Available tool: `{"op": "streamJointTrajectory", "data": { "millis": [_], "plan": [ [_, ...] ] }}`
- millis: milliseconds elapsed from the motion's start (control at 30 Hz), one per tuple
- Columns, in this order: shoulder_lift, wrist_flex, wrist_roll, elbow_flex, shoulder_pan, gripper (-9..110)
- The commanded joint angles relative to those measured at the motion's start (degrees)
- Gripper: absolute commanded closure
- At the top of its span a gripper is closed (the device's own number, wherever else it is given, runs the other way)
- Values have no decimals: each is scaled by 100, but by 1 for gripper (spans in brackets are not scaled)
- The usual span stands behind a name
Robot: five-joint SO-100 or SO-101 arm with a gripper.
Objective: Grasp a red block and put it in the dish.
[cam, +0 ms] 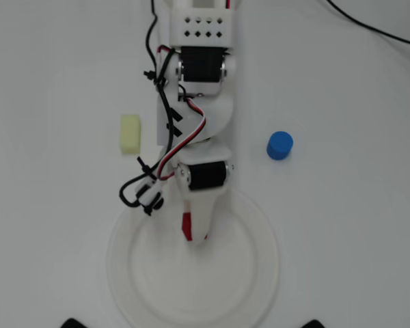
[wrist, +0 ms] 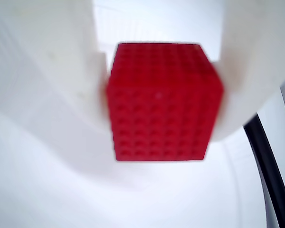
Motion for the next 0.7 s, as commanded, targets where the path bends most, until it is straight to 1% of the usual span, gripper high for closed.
{"op": "streamJointTrajectory", "data": {
  "millis": [0, 200, 467, 667],
  "plan": [
    [9, 62, -9, -299, -88, 101],
    [-53, 176, -114, -290, -176, 100],
    [-53, 466, -202, -290, -185, 83],
    [9, 580, -176, -352, -88, 80]
  ]
}}
